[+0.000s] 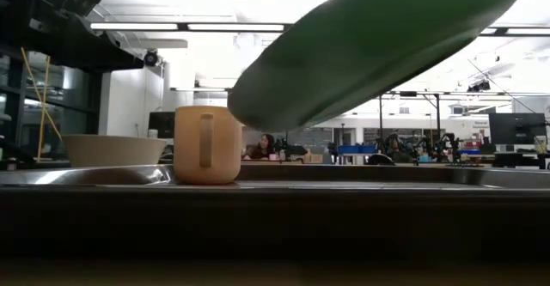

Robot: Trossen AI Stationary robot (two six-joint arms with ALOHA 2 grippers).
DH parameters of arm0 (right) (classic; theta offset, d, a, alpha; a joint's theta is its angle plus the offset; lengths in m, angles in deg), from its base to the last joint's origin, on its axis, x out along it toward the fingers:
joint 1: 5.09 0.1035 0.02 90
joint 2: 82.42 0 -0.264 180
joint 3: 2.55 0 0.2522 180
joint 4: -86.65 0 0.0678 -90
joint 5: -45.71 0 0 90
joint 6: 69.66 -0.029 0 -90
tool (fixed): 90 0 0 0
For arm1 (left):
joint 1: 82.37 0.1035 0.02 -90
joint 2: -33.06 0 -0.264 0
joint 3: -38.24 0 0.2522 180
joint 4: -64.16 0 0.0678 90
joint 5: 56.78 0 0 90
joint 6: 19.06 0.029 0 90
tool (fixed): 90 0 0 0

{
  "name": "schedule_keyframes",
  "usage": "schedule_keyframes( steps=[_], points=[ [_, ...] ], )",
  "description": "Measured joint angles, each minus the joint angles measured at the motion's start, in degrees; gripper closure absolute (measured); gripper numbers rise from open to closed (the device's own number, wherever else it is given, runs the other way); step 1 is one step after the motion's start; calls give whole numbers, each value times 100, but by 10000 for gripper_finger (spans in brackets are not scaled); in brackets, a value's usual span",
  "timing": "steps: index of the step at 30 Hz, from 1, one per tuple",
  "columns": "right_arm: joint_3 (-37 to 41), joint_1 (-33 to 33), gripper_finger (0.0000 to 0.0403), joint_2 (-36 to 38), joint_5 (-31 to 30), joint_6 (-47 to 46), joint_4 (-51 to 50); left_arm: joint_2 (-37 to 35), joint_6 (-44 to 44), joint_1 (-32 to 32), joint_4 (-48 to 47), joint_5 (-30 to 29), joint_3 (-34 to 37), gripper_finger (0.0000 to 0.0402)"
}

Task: Set up tray
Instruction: Put the green plate on the black tray to the bottom right of the orange mug

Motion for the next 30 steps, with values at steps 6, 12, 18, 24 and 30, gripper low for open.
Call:
schedule_keyframes(
  steps=[6,12,18,24,30],
  points=[
    [0,-2,403,-38,6,1,19,-2,-3,0,3,13,0,222],
    [-4,-2,403,-63,-3,0,18,-2,-4,1,5,124,0,222],
    [300,-2,403,-146,50,-61,405,0,-5,0,7,121,0,222],
    [1092,24,403,-155,311,-244,1315,-2,-48,1,20,186,0,222],
    [1516,22,403,-146,351,-254,2041,0,-148,1,18,196,0,222]
  ],
)
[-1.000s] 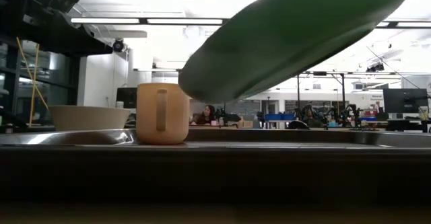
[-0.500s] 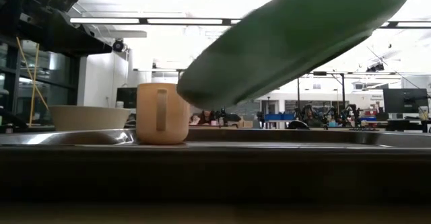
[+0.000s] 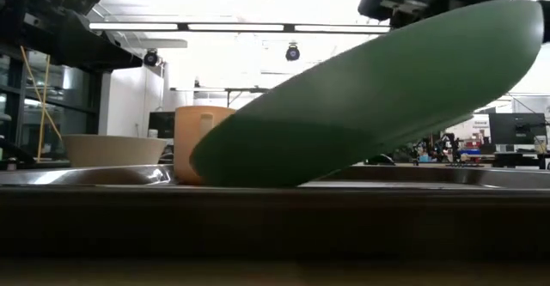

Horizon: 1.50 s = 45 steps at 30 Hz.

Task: Set up tray
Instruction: Put the green plate on the black tray to the bottom right of the orange mug

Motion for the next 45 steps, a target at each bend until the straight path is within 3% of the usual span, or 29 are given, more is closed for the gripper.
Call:
schedule_keyframes(
  steps=[23,34,40,45],
  points=[
    [258,-80,402,-228,182,-50,347,-2,-55,-1,2,73,0,222],
    [258,-157,402,-401,120,26,439,-2,30,0,193,481,0,222],
    [258,-166,402,-486,51,17,476,-18,144,1,621,1052,0,222],
    [258,-179,402,-700,41,27,833,-95,207,1,1038,2038,0,222]
  ],
)
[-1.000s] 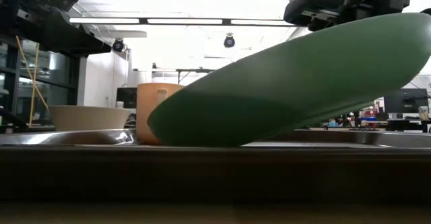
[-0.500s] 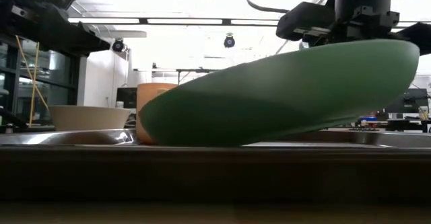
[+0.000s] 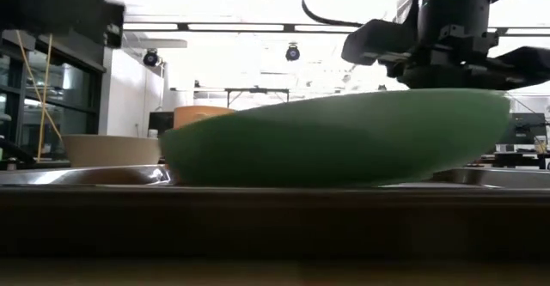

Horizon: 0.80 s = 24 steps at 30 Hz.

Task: Set up tray
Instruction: Put the green plate on the black tray to the bottom right of the orange mug

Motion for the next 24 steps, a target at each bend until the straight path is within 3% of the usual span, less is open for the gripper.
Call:
schedule_keyframes(
  steps=[15,18,24],
  points=[
    [0,-26,402,-78,49,36,133,-457,-154,-2,376,2043,-6,222],
    [0,-27,402,-78,49,36,180,-455,-457,-2,369,2121,-6,222],
    [2,-27,403,-92,62,23,239,-455,-164,-2,331,2123,-6,222]
  ],
)
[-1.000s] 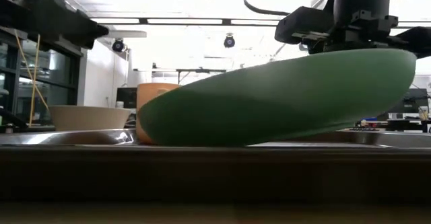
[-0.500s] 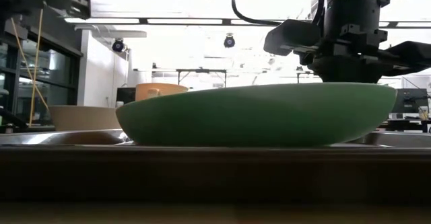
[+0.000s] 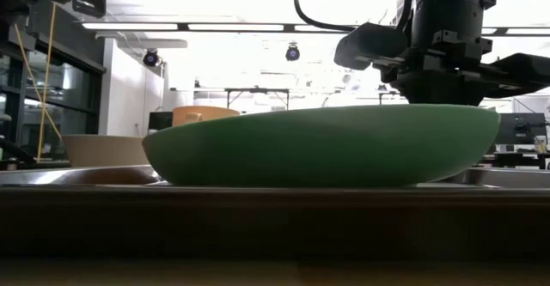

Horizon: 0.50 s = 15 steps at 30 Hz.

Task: Set up tray
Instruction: Put the green plate on the black tray to the bottom right of the orange mug

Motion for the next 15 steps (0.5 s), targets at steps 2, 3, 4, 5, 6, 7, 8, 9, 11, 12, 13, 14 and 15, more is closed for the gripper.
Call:
schedule_keyframes(
  steps=[2,3,4,5,6,7,8,9,11,12,13,14,15],
  points=[
    [0,1,403,-4,13,-30,-17,-1,57,0,-17,3,0,222],
    [0,0,403,-4,13,-32,-43,-2,63,0,-44,5,1,222],
    [0,0,403,-4,15,-33,-68,-1,66,0,-62,10,1,222],
    [0,1,403,-4,21,-37,-78,0,78,0,-62,19,0,222],
    [0,0,403,-4,25,-37,-79,0,89,0,-62,32,0,222],
    [0,0,403,-4,31,-39,-77,0,103,0,-59,52,2,222],
    [0,0,403,-4,34,-39,-74,-1,109,0,-57,83,1,222],
    [0,0,403,-4,29,-39,-74,-2,121,0,-57,92,0,222],
    [0,1,403,-4,26,-39,-76,0,198,0,-60,103,2,222],
    [0,1,403,-4,26,-40,-74,0,233,0,-74,103,0,222],
    [0,1,403,-4,28,-42,-68,-2,246,0,-112,103,1,222],
    [0,0,403,-4,28,-47,-58,-2,250,0,-167,101,0,222],
    [0,0,403,-4,28,-59,-52,-2,251,0,-234,99,0,222]
  ],
)
